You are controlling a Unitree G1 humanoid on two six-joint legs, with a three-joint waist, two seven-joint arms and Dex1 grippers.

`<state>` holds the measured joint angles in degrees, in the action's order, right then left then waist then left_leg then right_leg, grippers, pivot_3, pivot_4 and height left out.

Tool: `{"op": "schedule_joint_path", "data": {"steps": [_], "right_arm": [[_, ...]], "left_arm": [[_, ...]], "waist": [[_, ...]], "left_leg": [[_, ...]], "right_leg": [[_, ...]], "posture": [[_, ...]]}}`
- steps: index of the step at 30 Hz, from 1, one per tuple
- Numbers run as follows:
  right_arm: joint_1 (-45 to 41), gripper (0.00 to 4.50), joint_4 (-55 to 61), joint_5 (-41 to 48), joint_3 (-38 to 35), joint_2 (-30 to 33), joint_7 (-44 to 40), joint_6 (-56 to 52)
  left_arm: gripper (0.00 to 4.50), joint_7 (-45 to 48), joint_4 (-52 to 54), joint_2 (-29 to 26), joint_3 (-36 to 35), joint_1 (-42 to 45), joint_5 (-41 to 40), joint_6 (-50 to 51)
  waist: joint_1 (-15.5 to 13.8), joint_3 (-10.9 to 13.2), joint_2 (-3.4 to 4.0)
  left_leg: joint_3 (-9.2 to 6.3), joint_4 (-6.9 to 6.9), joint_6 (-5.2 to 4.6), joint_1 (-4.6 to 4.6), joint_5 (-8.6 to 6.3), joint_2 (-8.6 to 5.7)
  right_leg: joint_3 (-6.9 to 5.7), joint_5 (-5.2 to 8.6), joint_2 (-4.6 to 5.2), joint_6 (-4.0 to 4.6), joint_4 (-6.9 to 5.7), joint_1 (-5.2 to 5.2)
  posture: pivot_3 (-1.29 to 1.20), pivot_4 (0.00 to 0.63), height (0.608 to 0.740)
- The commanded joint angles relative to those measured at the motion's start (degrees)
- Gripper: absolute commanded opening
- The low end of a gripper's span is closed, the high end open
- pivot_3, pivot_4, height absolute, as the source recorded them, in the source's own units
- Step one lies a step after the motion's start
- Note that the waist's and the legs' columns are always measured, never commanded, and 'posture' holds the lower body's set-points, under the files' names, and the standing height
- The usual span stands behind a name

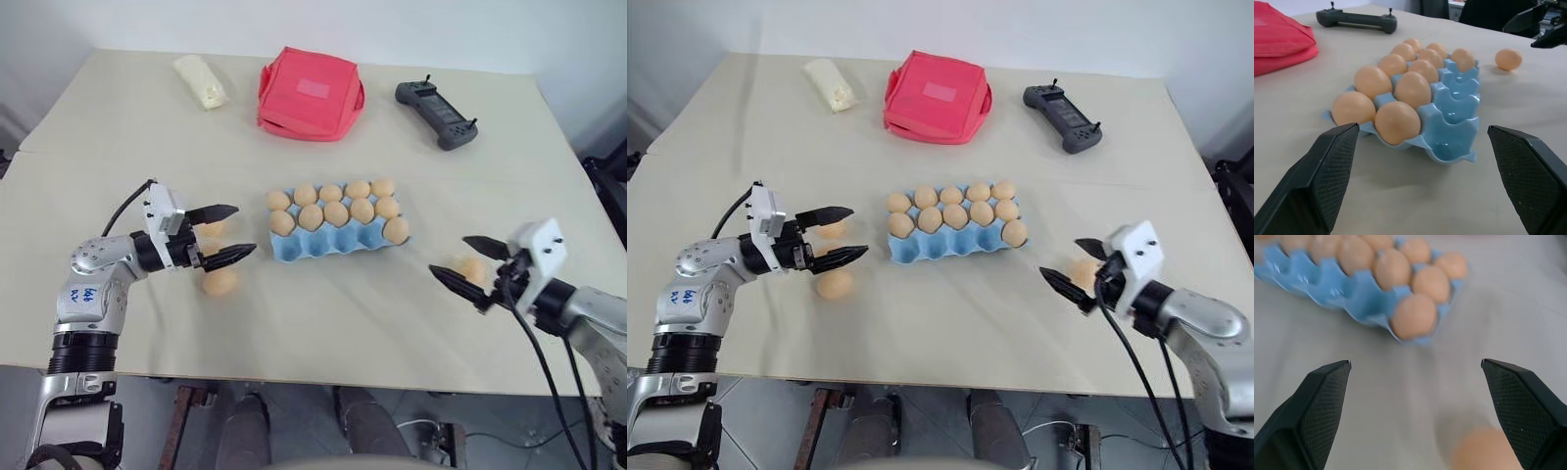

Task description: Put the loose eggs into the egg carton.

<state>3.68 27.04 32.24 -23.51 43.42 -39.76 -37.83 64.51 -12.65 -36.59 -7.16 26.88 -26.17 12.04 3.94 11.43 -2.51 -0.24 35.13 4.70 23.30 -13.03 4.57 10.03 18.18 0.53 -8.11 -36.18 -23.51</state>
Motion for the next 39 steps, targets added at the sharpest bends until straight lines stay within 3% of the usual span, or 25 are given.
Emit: {"op": "schedule_joint_path", "data": {"steps": [1,6,8,21,31,34,39], "right_arm": [[3.2,4.47,2.8,1.7,-6.3,1.3,-0.8,-0.7],[10.9,4.47,3.0,1.3,-11.6,1.4,-1.3,-1.8],[10.4,4.47,2.5,1.6,-11.3,0.9,-0.2,-2.0],[-6.7,4.47,-11.6,0.1,0.2,-4.2,5.7,-3.0],[-10.1,4.47,-16.9,-2.6,5.9,-4.8,5.2,-2.9],[-10.1,3.9,-16.2,-3.2,5.6,-5.5,5.8,-0.8],[-10.8,2.13,-13.6,-1.6,5.6,-5.3,5.7,-2.8]], "left_arm": [[4.5,2.0,-0.7,-1.0,0.3,1.8,0.1,0.1],[4.5,4.3,-0.5,-2.1,0.4,1.6,-0.6,1.5],[4.5,4.6,0.1,-2.3,0.3,1.3,-0.9,2.3],[4.5,4.8,6.9,-3.4,-1.5,-4.3,-2.8,6.1],[4.5,2.4,10.1,-3.3,-3.7,-7.4,-3.0,6.3],[4.5,2.1,10.4,-3.3,-3.9,-7.9,-3.2,6.2],[4.5,1.8,10.7,-3.4,-4.3,-8.4,-3.1,6.1]], "waist": [[-0.2,0.0,0.0],[-0.6,0.0,0.0],[-0.3,0.0,0.0],[0.3,0.0,0.0],[0.7,0.0,0.0],[0.7,0.0,0.0],[0.8,0.0,0.0]], "left_leg": [[0.01,0.02,0.0,-0.01,0.0,0.0],[0.01,0.02,0.0,-0.02,0.0,0.0],[0.05,0.03,0.0,-0.02,0.0,0.0],[0.2,0.11,-0.03,-0.05,0.04,0.0],[0.21,0.06,-0.04,-0.04,0.01,0.0],[0.21,0.07,-0.04,-0.04,0.01,0.0],[0.21,0.08,-0.04,-0.04,0.01,0.0]], "right_leg": [[0.0,0.0,0.0,0.0,0.01,0.0],[0.0,0.01,-0.01,0.01,0.01,0.02],[0.07,0.3,-0.01,0.56,0.05,0.01],[0.28,0.36,-0.01,0.7,0.05,0.01],[0.28,0.31,0.0,0.58,0.04,-0.01],[0.27,0.31,-0.01,0.58,0.02,-0.02],[0.28,0.31,-0.01,0.58,0.02,-0.01]], "posture": [[0.0,0.15,0.74],[0.0,0.15,0.74],[0.0,0.15,0.74],[0.0,0.15,0.74],[0.0,0.15,0.74],[0.0,0.15,0.74],[0.0,0.15,0.74]]}}
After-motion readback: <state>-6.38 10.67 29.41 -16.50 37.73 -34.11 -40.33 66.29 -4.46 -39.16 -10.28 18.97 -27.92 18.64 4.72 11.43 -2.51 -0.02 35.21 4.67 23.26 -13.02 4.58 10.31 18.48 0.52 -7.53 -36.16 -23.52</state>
